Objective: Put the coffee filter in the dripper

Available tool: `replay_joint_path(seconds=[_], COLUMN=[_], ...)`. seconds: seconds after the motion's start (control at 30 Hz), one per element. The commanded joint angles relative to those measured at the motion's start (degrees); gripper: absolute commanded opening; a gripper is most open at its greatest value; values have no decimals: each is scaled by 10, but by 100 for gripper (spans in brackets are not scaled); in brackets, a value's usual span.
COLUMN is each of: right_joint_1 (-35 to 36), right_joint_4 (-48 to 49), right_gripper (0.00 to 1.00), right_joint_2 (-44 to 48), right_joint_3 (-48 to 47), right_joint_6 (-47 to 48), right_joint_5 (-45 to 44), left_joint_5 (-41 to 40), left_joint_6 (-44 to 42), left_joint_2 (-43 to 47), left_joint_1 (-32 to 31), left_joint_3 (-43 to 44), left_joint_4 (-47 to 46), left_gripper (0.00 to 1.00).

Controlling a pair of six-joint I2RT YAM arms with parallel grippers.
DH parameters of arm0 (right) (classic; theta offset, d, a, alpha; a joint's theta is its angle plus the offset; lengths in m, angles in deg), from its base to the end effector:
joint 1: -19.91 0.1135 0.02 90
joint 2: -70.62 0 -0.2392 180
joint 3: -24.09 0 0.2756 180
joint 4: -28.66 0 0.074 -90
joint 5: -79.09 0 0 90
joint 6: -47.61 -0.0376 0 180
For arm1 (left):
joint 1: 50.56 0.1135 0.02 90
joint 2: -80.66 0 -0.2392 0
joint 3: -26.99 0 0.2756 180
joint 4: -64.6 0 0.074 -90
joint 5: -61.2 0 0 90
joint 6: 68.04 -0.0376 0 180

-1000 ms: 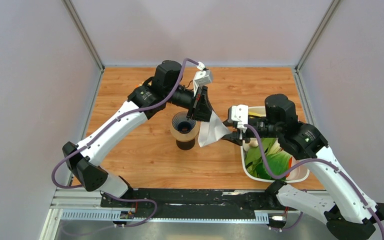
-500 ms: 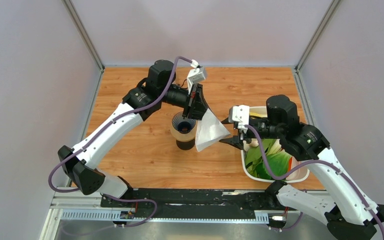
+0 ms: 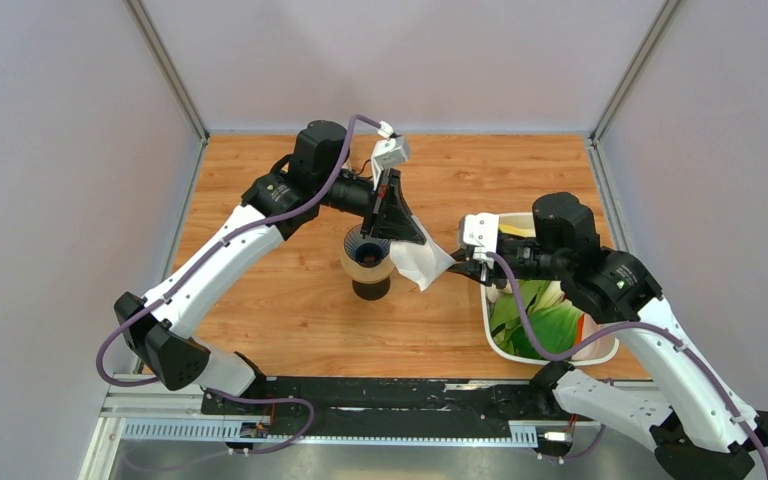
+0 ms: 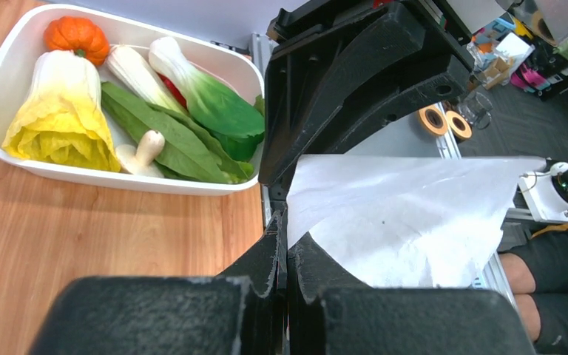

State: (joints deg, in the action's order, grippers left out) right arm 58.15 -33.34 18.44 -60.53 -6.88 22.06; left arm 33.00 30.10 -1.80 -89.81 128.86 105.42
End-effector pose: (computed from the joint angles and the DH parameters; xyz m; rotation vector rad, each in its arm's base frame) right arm 0.1426 0.1385 0.3982 -1.4940 1.4101 0.6270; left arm 0.2377 -0.2370 0.4087 1.2621 1.6295 -1.5688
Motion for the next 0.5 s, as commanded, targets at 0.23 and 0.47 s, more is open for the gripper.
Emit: replay_joint_path(seconds=[0.23,0.47], right_joint_1=[2,3], right_joint_4=[8,12], right_gripper=[0,0], right_joint_2=[-5,-11], right_joint_3=[-23,-25], right_joint_6=[7,12], right_joint_5=[-11,-8], left_joint_5=[-5,-41], left_joint_6=[-11,-34], left_joint_2=[16,39], left_joint_1=[0,-25], left_joint_3=[17,-11], left_joint_4=[-9,-21], left_gripper=[26,64])
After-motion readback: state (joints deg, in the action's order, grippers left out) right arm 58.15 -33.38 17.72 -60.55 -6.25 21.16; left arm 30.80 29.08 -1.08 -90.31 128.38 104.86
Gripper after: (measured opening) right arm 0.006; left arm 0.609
